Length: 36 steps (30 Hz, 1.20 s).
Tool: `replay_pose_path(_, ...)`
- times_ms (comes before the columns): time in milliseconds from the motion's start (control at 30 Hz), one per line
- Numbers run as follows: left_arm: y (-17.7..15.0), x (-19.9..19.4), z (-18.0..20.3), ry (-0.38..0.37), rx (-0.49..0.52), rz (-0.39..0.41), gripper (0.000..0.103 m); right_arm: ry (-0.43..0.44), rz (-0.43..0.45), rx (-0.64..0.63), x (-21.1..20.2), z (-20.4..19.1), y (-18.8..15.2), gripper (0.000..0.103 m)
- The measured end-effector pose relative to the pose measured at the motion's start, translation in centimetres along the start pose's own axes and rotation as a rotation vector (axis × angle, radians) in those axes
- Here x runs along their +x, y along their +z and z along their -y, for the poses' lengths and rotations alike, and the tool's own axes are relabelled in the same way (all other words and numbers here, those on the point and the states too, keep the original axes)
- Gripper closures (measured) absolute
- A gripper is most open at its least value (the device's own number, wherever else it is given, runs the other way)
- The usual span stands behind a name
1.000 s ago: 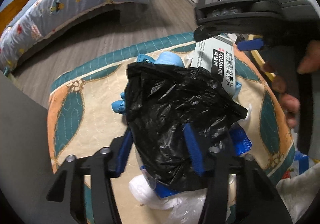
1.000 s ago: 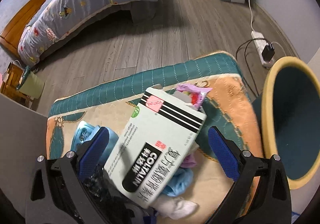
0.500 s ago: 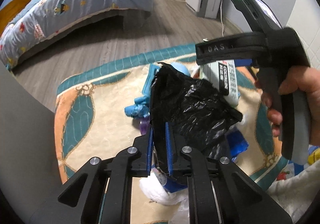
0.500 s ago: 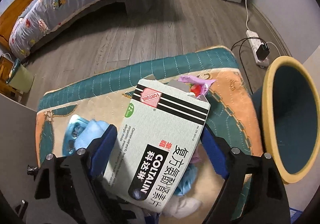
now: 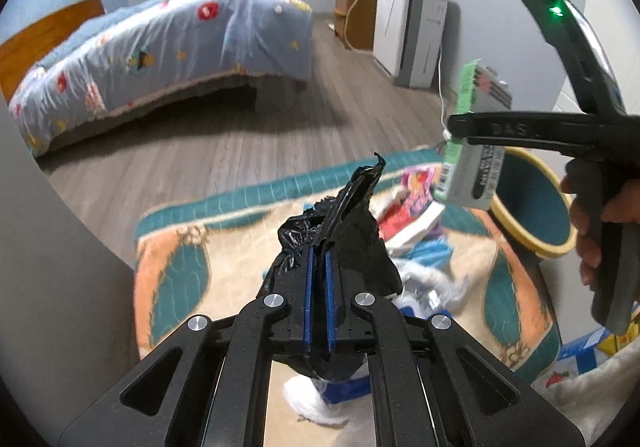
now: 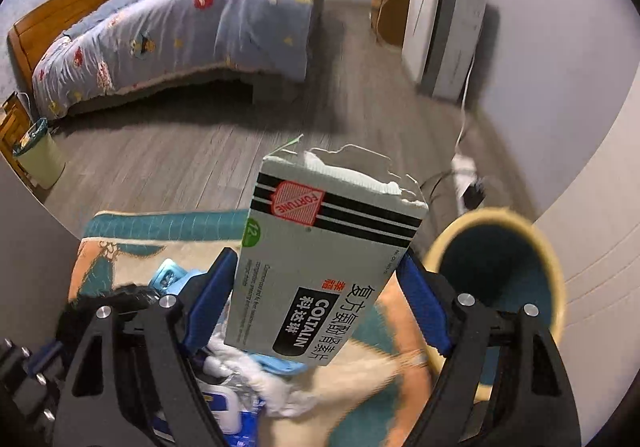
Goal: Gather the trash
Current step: 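Grasp the black plastic bag with the left tool while the right tool grasps the COLTAIN box, then carry the COLTAIN box over the bin and open the right tool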
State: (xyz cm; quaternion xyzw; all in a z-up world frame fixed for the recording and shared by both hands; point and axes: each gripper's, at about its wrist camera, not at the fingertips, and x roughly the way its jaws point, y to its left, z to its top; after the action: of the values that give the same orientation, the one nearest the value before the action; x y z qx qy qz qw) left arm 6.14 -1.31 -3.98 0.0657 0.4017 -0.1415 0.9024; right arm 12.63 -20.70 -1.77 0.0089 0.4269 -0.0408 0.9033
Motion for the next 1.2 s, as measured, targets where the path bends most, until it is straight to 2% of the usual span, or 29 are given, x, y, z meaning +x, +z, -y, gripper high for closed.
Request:
replay_pose_path(300,2.4,-1.4,3.0,-0.030,0.019,0.085,0.097,-0.076,0.135,-0.030,-3.9,4.3,0.9,0.024)
replay_pose_path(533,4.0,-1.0,7.8,-0.108,0.059,0.105,0.097,-0.107,0.141,0.007,-4.4,9.8,1.2,0.024)
replay_pose_path(700,5.5,-0.3,12.2,-0.192,0.108,0.104,0.097,-0.068,0.085,0.084,-5.3,17.1,2.2,0.024)
replay_pose_path(800,6.3,1.1,15.2,-0.239,0.139,0.080,0.097,-0.096,0.069,0.150,-4.5,20.9,2.0,0.024)
replay_pose_path(900,7.2,3.1,18.1,-0.275,0.161,0.056,0.097,-0.127,0.005,0.221,-2.2,24.6,0.6,0.024)
replay_pose_path(1033,7.5,6.0,21.3,-0.296,0.183,0.023,0.097,-0.163,-0.072,0.276,0.7,27.3,-0.9,0.024)
replay_pose_path(1200,7.2,8.7,23.2,-0.315,0.189,-0.019,0.097,-0.164,-0.145,0.328,3.5,29.2,-2.5,0.024)
